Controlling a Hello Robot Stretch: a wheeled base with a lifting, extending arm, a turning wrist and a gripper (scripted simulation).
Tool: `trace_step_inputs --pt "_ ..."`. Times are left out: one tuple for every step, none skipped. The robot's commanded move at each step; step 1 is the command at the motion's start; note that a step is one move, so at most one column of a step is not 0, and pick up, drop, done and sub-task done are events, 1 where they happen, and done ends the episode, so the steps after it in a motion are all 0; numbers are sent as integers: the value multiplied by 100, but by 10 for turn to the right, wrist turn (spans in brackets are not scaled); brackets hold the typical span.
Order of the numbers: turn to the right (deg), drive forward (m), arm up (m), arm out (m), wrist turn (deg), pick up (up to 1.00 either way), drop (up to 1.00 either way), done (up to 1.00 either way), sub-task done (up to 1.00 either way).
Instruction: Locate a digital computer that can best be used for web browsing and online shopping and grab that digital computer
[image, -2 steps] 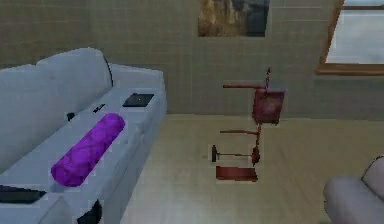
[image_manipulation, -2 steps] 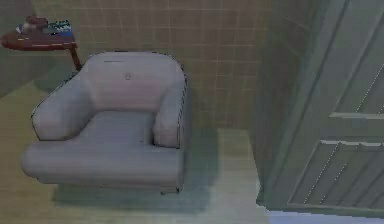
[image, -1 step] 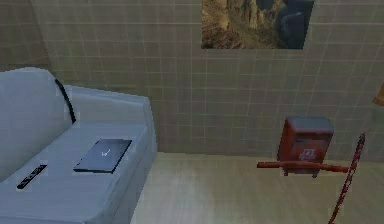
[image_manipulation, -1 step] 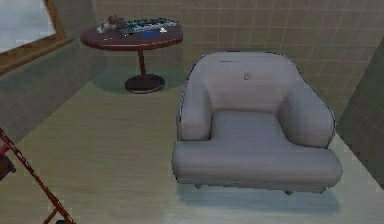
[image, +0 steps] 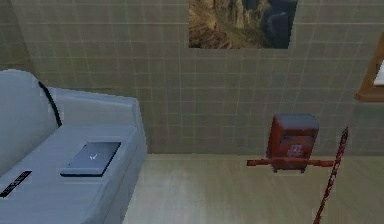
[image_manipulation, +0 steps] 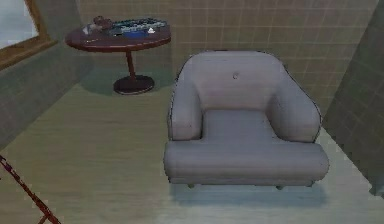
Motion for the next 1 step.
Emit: trace_step_inputs --pt "0 30 0 0 0 0 0 0 0"
